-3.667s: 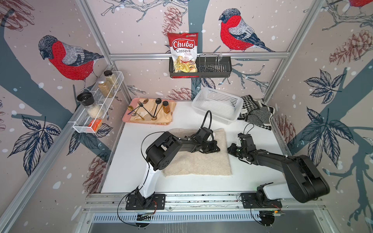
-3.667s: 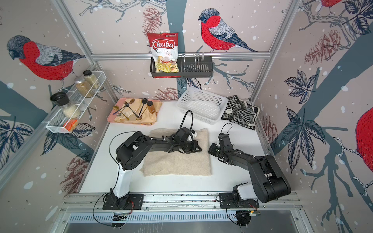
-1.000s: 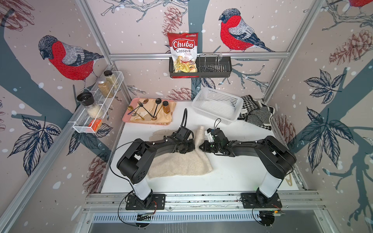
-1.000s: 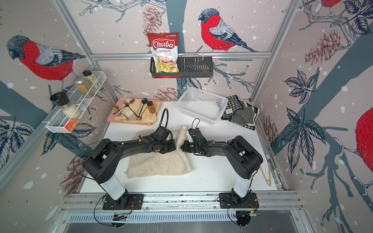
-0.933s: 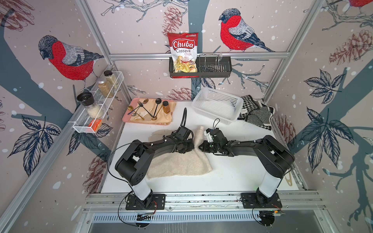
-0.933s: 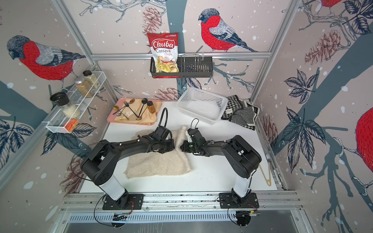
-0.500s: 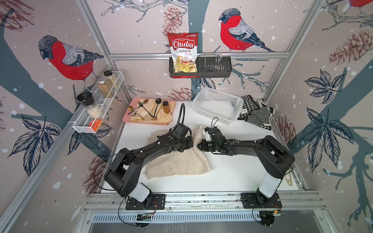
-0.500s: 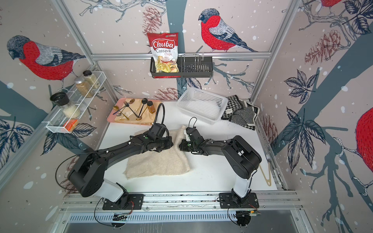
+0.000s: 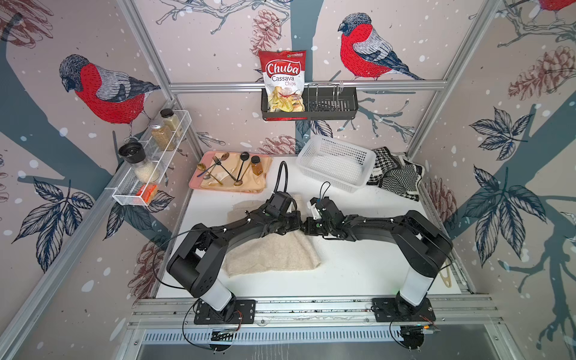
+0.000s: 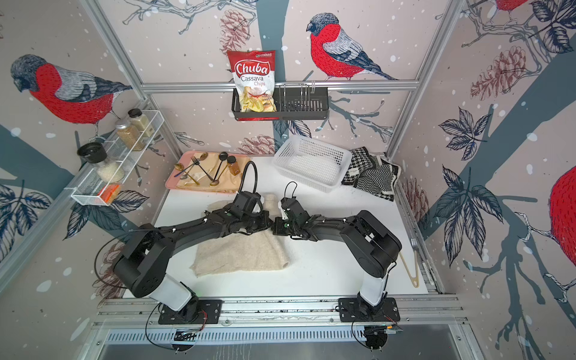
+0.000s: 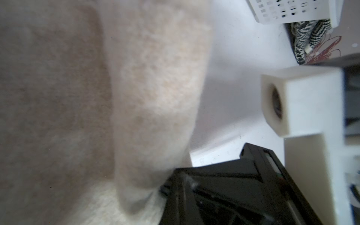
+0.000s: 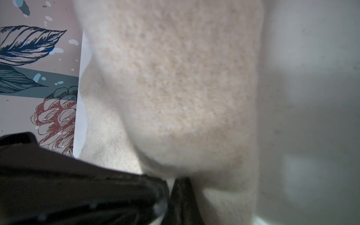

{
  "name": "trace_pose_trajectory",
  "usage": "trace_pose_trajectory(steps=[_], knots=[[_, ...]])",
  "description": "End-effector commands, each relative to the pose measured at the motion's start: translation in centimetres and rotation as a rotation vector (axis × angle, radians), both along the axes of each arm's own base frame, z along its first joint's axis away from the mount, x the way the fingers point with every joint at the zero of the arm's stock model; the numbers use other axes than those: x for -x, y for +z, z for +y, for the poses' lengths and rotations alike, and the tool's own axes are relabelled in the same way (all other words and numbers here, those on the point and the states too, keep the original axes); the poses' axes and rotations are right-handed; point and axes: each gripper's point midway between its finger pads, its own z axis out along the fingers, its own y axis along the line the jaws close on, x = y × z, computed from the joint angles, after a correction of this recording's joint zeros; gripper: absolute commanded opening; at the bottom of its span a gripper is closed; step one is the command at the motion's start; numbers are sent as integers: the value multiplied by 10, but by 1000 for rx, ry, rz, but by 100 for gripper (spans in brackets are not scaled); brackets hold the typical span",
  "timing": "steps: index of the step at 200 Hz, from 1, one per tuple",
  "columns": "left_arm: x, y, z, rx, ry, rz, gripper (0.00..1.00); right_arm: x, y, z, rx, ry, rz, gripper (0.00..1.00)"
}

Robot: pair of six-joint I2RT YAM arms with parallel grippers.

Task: Roll up the scarf and place it into the basket
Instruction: Roll the scarf at the center of the board.

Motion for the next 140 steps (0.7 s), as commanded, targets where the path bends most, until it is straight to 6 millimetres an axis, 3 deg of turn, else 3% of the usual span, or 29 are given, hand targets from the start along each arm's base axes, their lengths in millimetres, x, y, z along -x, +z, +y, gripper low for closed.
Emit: trace_pose_trajectory(steps=[1, 17, 42, 68, 89, 101, 140], knots=[[-8, -10, 10, -21, 48, -4, 0, 5, 10, 3, -19, 8, -15, 0], [-11, -18, 20, -37, 70, 4, 0, 9, 14, -2, -14, -5, -17, 4], [-16, -27, 34, -67, 87, 11, 0, 13, 15, -18, 15, -42, -24, 25], [-19, -32, 39, -73, 90, 16, 0, 19, 8, -23, 29, -42, -4, 28], [-20, -32, 40, -71, 89, 15, 0, 25, 2, -20, 34, -26, 11, 51], [-20, -32, 43, -75, 94, 12, 0, 28, -1, -19, 38, -19, 16, 59], [-20, -37, 53, -97, 107, 17, 0, 34, -15, -14, 52, 0, 45, 65]])
